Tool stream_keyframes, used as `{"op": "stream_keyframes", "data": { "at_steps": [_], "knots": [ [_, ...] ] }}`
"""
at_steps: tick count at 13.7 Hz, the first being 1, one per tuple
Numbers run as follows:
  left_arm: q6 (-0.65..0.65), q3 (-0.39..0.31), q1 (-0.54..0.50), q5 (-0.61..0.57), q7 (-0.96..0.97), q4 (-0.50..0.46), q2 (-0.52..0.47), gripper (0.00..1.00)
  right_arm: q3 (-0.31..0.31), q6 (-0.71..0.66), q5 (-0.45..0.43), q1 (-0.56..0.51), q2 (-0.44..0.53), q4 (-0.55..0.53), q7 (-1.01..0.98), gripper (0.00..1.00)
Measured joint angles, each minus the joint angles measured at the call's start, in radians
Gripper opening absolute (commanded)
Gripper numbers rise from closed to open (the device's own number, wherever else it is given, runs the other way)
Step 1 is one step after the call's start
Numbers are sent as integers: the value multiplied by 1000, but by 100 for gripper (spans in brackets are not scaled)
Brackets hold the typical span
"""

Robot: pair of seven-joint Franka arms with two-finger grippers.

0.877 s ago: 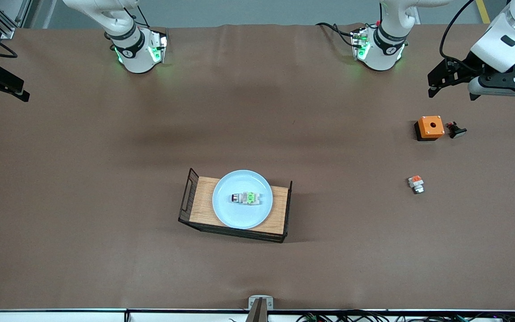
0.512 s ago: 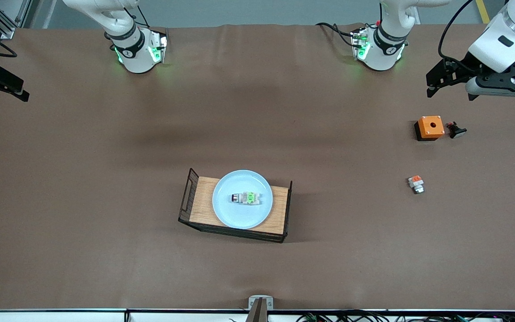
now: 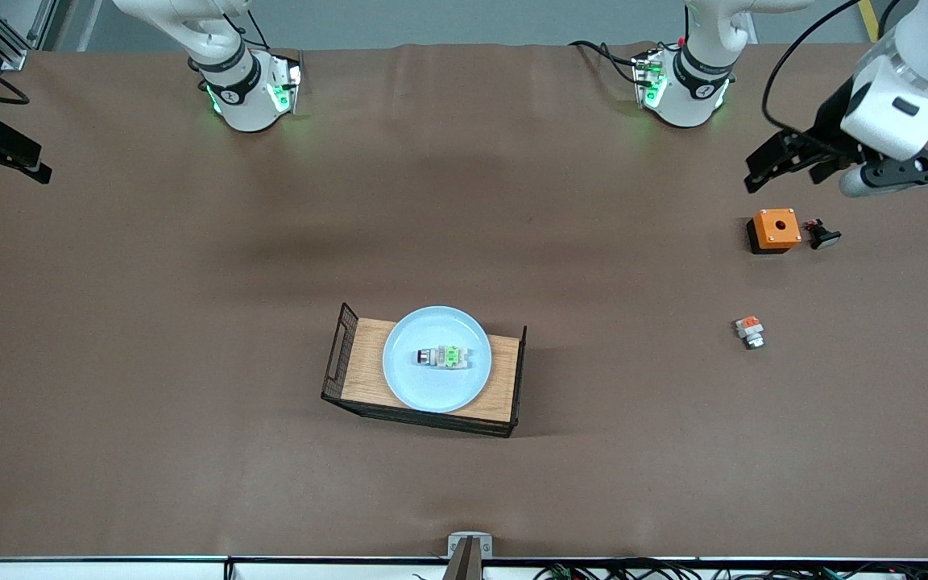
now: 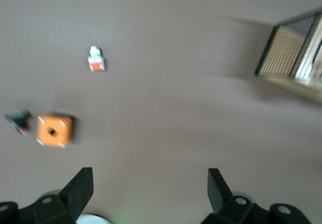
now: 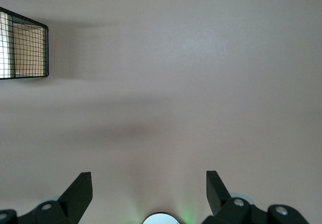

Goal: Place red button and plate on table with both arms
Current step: 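Move the left gripper over the green button on the blue plate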

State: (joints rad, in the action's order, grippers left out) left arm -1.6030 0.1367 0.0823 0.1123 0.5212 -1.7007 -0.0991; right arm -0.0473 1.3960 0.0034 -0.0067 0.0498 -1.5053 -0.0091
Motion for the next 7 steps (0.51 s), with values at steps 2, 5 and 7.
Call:
{"op": "stream_keyframes", "data": {
  "at_steps": [2, 5, 7],
  "knots": [
    [-10, 60, 20, 7, 288, 52, 74, 100, 0, 0, 0, 0, -3, 0, 0, 100],
    [-29, 136, 43, 42, 682, 164, 206, 100, -2, 0, -1, -1, -5, 0, 0, 100],
    [-76, 148, 74, 48, 947, 264, 315, 100, -2, 0, -1, -2, -8, 0, 0, 100]
  ]
}}
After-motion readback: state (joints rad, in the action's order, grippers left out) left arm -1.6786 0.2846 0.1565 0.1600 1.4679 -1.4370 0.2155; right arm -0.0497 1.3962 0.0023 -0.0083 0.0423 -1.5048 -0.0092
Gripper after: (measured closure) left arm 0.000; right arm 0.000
